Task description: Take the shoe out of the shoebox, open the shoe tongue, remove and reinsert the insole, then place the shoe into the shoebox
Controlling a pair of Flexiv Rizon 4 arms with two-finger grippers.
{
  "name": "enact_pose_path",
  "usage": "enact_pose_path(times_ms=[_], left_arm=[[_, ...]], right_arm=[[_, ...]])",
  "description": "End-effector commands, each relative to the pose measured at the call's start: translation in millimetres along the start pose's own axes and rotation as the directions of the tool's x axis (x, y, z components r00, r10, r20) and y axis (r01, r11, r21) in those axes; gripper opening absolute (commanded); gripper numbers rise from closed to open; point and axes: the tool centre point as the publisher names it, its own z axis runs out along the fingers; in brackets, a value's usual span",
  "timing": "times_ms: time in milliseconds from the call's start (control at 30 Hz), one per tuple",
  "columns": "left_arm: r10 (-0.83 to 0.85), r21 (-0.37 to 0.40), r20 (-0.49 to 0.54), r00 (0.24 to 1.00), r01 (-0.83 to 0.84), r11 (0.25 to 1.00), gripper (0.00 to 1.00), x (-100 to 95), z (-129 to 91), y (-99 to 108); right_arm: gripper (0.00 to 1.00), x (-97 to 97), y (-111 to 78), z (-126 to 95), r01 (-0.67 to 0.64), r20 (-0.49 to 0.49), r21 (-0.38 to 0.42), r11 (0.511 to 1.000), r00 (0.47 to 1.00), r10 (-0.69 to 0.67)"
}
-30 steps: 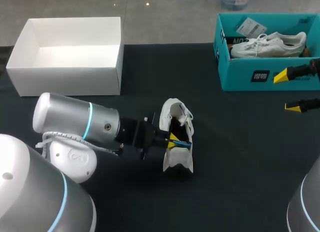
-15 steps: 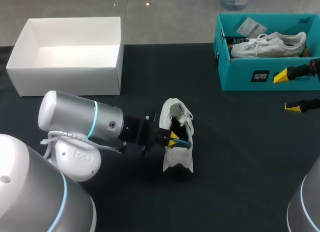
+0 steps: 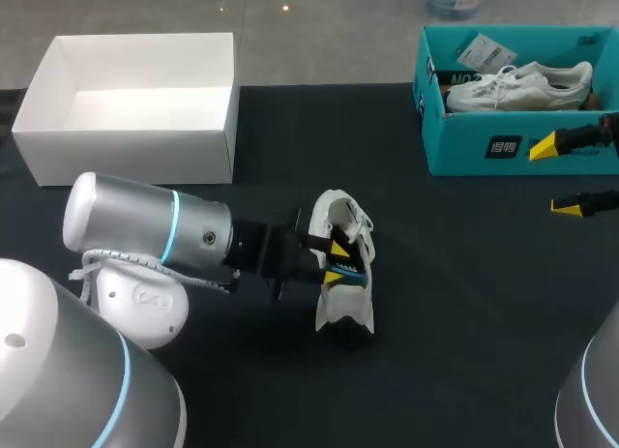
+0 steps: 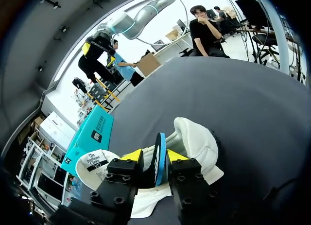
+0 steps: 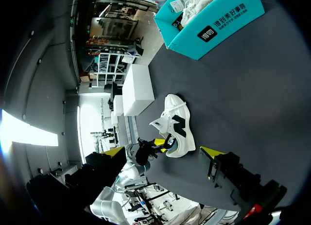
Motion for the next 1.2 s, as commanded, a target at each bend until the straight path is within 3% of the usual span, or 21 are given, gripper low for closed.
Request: enact_pose_path(times_ms=[33,100,133,467,633,733,833,1033,1200], left_arm=[[0.001,0.002,-0.001,1.000,-0.001,1.000,0.16,4.8,-6.3,0.7],[-0.002,0.000,-0.007,1.000,0.002,1.000,0.10,6.5,-4.0,2.2],[-0.002,0.000,-0.009,1.000,0.002,1.000,0.00,7.5,-2.1,2.4],[-0.009,0.013,-0.048,0.999,0.009,1.000,0.00,11.5,16.5,-2.4],[-0.019,0.011,-0.048,0.999,0.020,1.000,0.00,8.3,13.8,-2.4],[-0.017,0.015,-0.041,0.999,0.018,1.000,0.39,5.6,7.6,-3.2],[-0.009,0.019,-0.034,0.999,0.009,1.000,0.45,3.0,2.3,-4.6],[0.009,0.022,-0.034,0.999,-0.008,1.000,0.40,-1.4,-3.5,-6.7],[0.020,0.024,-0.033,0.999,-0.019,1.000,0.17,-3.4,-5.2,-8.1]], right_arm=[[1.00,-0.1,-0.4,0.7,-0.001,0.002,-0.001,1.000,1.000,0.001],[1.00,-0.1,-0.4,0.7,-0.001,0.002,-0.001,1.000,1.000,0.001],[1.00,-0.1,-0.4,0.7,-0.001,0.002,-0.001,1.000,1.000,0.001],[1.00,-0.1,-0.4,0.7,-0.001,0.002,-0.001,1.000,1.000,0.001],[1.00,-0.1,-0.4,0.7,-0.001,0.002,-0.001,1.000,1.000,0.001],[1.00,-0.1,-0.4,0.7,-0.001,0.002,-0.001,1.000,1.000,0.001],[1.00,-0.1,-0.4,0.7,-0.001,0.002,-0.001,1.000,1.000,0.001],[1.00,-0.1,-0.4,0.7,-0.001,0.002,-0.001,1.000,1.000,0.001],[1.00,-0.1,-0.4,0.7,-0.001,0.002,-0.001,1.000,1.000,0.001]])
